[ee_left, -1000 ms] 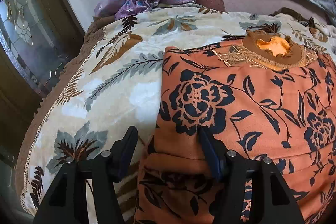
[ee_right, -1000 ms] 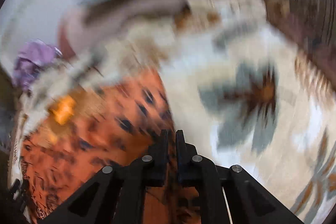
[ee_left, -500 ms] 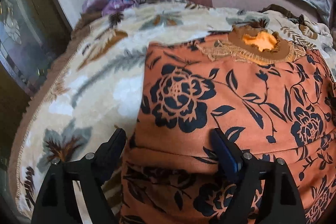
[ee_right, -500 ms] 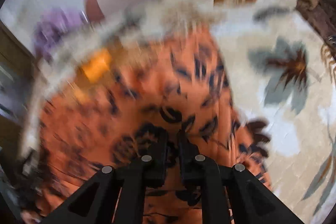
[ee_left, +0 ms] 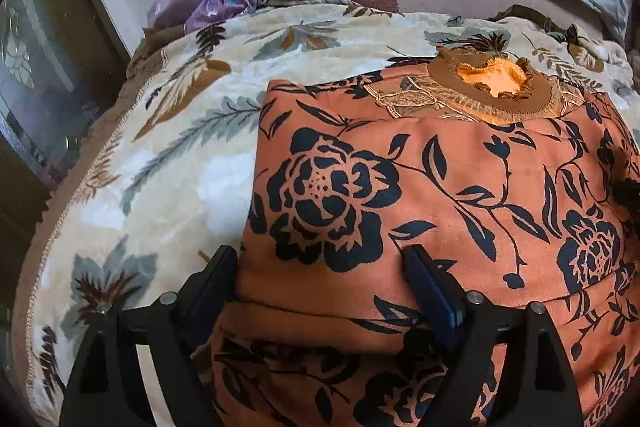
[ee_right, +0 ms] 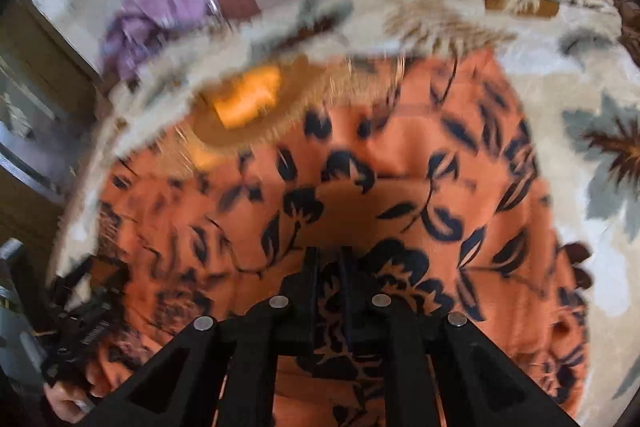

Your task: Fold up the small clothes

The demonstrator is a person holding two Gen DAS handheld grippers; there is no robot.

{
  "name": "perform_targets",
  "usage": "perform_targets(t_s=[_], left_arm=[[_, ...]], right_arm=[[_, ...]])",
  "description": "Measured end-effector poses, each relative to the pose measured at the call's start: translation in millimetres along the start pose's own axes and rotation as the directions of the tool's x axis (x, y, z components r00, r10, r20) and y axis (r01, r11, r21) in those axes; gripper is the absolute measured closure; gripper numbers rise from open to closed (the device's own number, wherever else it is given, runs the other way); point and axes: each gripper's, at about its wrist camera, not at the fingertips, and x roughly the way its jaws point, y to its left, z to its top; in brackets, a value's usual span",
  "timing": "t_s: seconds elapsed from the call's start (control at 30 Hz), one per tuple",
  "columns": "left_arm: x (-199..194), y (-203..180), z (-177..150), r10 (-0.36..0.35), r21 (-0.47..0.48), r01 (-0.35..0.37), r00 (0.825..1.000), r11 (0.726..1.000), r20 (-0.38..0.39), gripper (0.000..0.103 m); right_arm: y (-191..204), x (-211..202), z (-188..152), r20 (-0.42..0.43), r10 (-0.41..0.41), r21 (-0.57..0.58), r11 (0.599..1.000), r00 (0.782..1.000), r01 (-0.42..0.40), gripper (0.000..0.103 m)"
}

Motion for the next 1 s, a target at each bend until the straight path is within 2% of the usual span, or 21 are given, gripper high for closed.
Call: perform_targets(t_s=[0.07, 0.13, 0.2, 0.3, 0.37, 0.6, 0.73, 0.87, 1.0], left_arm=[[-1.0, -0.7, 0.7, 0.003, 0.011, -0.003, 1.0, 1.0, 0.003, 0.017], [0.3, 1.0, 0.3, -0.004, -0.001, 0.004, 1.0, 1.0, -0.002, 0.017], [0.7, 1.0, 0.1, -0.008, -0.005, 0.008, 1.0, 1.0, -0.004, 0.017], [1.6, 1.6, 0.4, -0.003, 0.001, 0.003, 1.0, 1.0, 0.0, 0.017], [0.4, 0.1, -0.2, 0.0, 0.004, 0.0, 1.0, 1.0, 0.003, 0.017], [1.5, 1.0, -0.5, -0.004, -0.001, 0.004, 1.0, 1.0, 0.001, 0.017], [2.0, 1.5, -0.7, -0.006, -0.006, 0.006, 1.0, 1.0, -0.001, 0.016], [4.1, 2.4, -0.6, -0.006, -0.016, 0.006, 1.0, 1.0, -0.006, 0.013], [5.2, 3.9, -0.3, -0.011, -0.026, 0.011, 1.0, 1.0, -0.01, 0.012]], right_arm=[[1.0, -7.4, 2.4, 0.01, 0.012, 0.009, 1.0, 1.0, -0.012, 0.09], [1.1, -17.9, 4.6, 0.065, 0.048, 0.013, 0.999, 0.997, -0.049, 0.09], [2.4, -19.2, 5.9, 0.094, 0.033, 0.007, 0.999, 0.995, -0.034, 0.09], [-9.3, 2.9, 4.5, 0.017, 0.008, 0.05, 0.999, 1.0, -0.009, 0.09], [-13.6, 2.2, 4.6, 0.042, 0.03, 0.077, 0.996, 0.999, -0.034, 0.091], [-8.7, -11.7, 5.2, 0.018, 0.056, 0.062, 0.996, 0.998, -0.057, 0.09], [5.7, -17.9, -0.5, 0.026, 0.062, 0.018, 0.998, 0.998, -0.062, 0.09], [13.3, 2.8, -7.4, -0.037, 0.045, -0.006, 0.999, 0.998, -0.045, 0.09], [11.6, 2.0, -5.9, -0.027, 0.06, 0.0, 0.998, 0.998, -0.06, 0.09]])
